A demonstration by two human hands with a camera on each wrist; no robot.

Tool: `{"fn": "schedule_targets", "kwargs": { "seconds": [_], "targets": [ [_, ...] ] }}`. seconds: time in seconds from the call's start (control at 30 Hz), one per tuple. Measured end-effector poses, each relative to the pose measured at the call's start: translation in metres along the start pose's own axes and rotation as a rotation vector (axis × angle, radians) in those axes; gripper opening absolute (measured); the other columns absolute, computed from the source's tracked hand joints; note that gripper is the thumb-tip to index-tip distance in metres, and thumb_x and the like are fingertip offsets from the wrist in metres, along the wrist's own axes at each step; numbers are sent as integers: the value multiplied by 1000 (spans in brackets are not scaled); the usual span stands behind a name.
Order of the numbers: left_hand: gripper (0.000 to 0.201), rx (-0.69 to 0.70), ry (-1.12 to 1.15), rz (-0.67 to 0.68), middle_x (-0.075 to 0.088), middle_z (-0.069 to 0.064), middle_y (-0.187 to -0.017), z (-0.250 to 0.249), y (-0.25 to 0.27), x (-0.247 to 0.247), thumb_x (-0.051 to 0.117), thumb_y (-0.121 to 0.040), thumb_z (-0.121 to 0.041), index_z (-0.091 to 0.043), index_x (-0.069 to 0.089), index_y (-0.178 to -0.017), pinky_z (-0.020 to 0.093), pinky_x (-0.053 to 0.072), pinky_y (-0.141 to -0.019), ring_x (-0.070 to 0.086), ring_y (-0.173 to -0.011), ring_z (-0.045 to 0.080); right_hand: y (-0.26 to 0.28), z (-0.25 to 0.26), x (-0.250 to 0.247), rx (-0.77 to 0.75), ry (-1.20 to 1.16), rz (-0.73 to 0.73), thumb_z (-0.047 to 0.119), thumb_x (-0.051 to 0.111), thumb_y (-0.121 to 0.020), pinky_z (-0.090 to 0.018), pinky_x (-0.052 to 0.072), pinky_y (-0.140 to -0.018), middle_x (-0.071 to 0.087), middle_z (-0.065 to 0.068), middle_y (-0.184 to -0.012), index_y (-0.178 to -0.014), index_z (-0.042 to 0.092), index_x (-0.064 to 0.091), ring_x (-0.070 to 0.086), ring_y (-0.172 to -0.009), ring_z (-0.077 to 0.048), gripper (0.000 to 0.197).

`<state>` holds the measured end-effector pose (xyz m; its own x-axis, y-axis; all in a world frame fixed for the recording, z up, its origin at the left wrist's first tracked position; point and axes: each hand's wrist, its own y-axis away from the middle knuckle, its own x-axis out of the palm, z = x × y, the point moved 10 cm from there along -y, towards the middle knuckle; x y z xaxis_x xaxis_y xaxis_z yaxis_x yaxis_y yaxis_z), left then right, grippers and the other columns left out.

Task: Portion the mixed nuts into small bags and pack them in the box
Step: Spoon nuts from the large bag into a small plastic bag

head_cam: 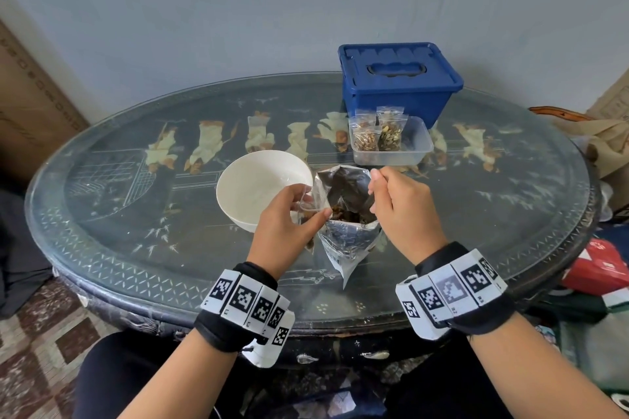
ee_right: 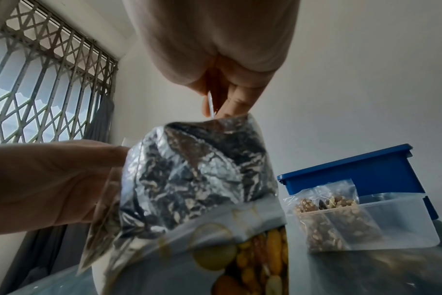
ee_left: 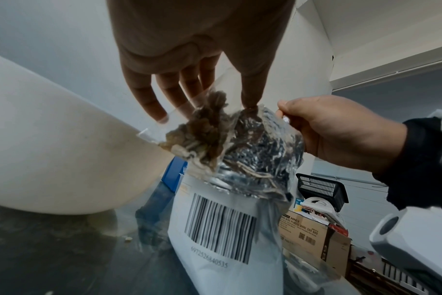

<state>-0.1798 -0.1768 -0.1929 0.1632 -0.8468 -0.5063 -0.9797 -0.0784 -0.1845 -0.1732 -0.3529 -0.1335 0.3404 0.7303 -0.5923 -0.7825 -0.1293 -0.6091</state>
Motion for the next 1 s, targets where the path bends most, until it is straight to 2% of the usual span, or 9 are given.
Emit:
{"fn": "schedule_targets", "kwargs": {
  "seconds": [0.17,0.27,0.4,0.5,0.6,0.77,0.87,1.0],
  "targets": [
    [44,-2,-5,0,58,-8,-103,1,0,0,70,-80,-31,-15,52,-117,0,37,-69,52,-93,6,-4,-10,-3,113,-57,-24,34,32,-95,-27,42,-54,53,-1,-51,-69,7,53,55,-47,-18,43],
    [44,1,-13,1,58,-8,-103,1,0,0,69,-81,-30,-14,52,-118,-3,35,-69,52,-91,5,-4,-19,-5,217,-93,-22,24,39,-99,-23,46,-54,51,5,-52,-72,9,54,56,-47,-11,34],
    [43,4,-19,2,58,-8,-102,1,0,0,69,-81,-30,-14,52,-117,-1,37,-70,51,-91,4,-1,-31,-8,337,-143,-25,20,38,-100,-23,46,-51,55,1,-51,-70,8,54,56,-44,-6,36],
    [44,2,-20,6,58,-8,-102,2,0,0,69,-80,-31,-14,52,-117,-1,37,-69,51,-91,4,1,-42,-14,452,-242,-72,23,36,-101,-23,48,-50,60,-9,-53,-71,4,56,56,-42,-11,40],
    [45,7,-25,7,59,-7,-104,2,-1,0,69,-80,-32,-14,53,-118,4,37,-70,52,-93,5,4,-52,-20,554,-328,-124,21,36,-101,-22,49,-45,61,-8,-55,-72,0,56,57,-40,-15,41],
    [50,11,-39,19,59,-5,-108,1,-2,-2,70,-80,-33,-12,52,-121,13,38,-73,53,-94,7,8,-67,-29,642,-371,-185,21,36,-101,-32,54,-50,62,-6,-58,-67,10,55,60,-44,-18,40],
    [51,18,-52,35,59,-4,-111,-1,-4,-3,71,-79,-33,-12,52,-122,18,38,-78,53,-95,9,8,-73,-38,672,-375,-235,22,34,-101,-32,54,-53,61,-8,-59,-69,11,54,60,-45,-15,39],
    [51,50,-78,67,58,-5,-109,-8,-10,-5,72,-78,-31,-13,54,-122,6,37,-69,51,-90,5,7,-75,-50,675,-379,-290,23,33,-102,-28,53,-50,61,-6,-62,-70,13,52,58,-44,-10,38]
  ]
}}
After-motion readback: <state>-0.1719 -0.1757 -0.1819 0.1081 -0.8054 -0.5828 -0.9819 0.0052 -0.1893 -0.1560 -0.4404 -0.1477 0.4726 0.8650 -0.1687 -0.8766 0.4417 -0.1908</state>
